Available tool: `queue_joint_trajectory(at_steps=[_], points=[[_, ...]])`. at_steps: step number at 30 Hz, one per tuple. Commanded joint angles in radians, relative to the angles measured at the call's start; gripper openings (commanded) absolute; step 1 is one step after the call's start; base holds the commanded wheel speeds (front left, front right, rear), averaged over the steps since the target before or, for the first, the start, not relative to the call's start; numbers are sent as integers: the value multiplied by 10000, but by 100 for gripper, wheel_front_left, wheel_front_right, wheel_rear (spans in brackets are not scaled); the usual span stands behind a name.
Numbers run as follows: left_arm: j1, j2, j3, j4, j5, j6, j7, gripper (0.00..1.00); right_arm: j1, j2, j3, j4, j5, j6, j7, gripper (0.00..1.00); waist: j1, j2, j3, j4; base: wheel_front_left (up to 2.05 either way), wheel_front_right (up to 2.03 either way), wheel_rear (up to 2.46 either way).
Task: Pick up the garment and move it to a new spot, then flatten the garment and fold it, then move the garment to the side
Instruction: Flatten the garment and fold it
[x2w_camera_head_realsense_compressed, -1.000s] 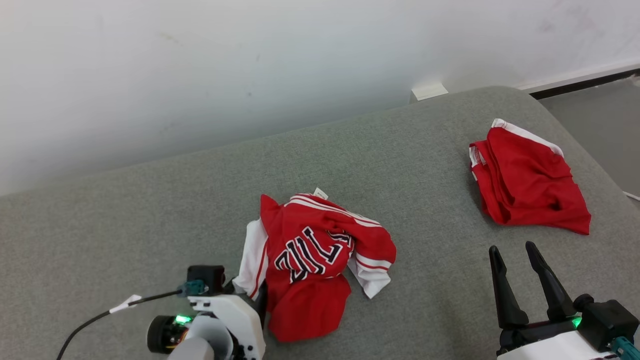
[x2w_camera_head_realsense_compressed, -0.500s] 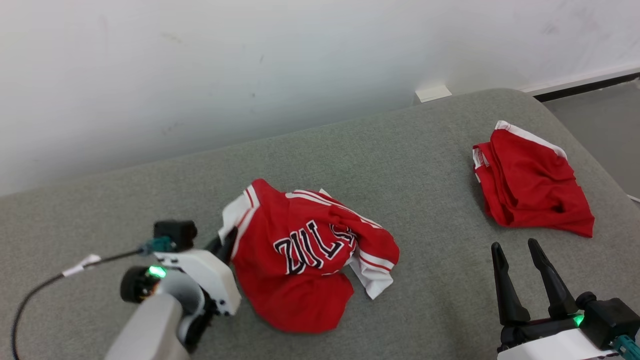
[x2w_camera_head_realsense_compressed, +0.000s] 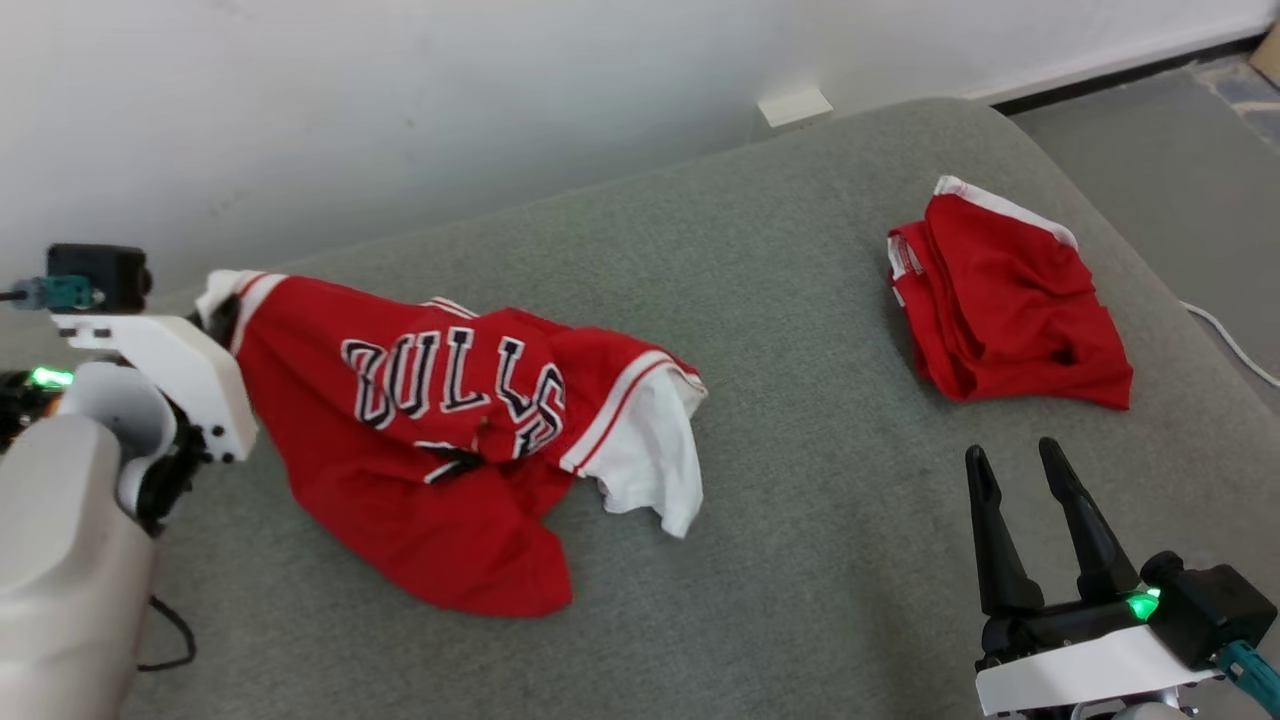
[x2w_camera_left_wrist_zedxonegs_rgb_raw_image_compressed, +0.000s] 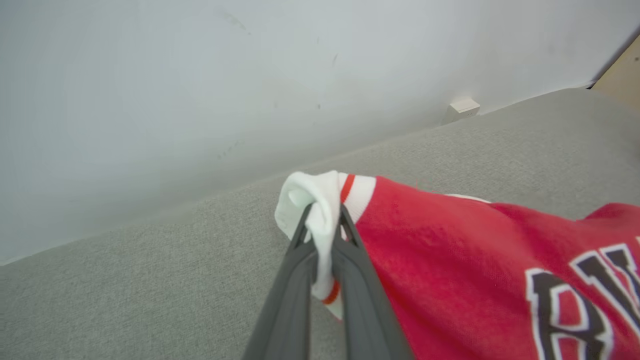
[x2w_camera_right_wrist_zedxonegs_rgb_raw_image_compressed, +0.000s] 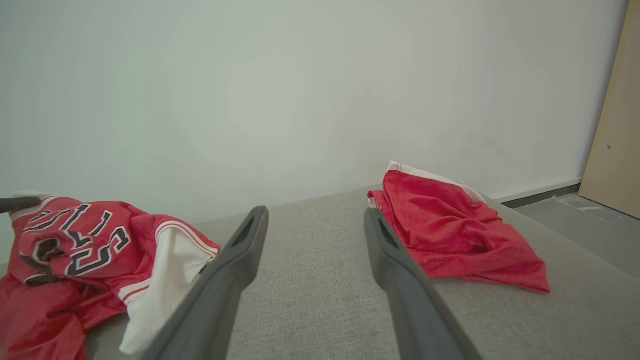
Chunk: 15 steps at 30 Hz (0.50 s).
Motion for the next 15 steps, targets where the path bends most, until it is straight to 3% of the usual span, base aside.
queue_joint_trajectory(at_steps=[1,2,3,4,9,15], points=[[-106,89,3,132,-36,-24,-42,0,-101,11,-12,-7,95,-24,10,100,-1,0,363,-370,0,0,0],[-223,186,-32,305,-43,-37,-105,14,-145,34,-29,-15,92,-24,10,100,-1,0,425,-431,0,0,0],[-313,281,-78,458,-39,-51,-175,68,-177,60,-19,-9,92,-24,10,100,-1,0,473,-484,0,0,0],[-378,335,-116,621,-63,-47,-242,100,-187,78,-24,2,102,-24,10,100,-1,0,487,-503,0,0,0],[-607,226,-395,1013,-199,-70,-1056,100,-131,113,-91,94,31,-24,10,100,-1,0,284,-277,0,0,0],[-205,-199,-1077,479,-635,-60,-2408,100,-38,-61,-86,196,-126,-24,10,100,-1,0,-359,529,0,0,0]])
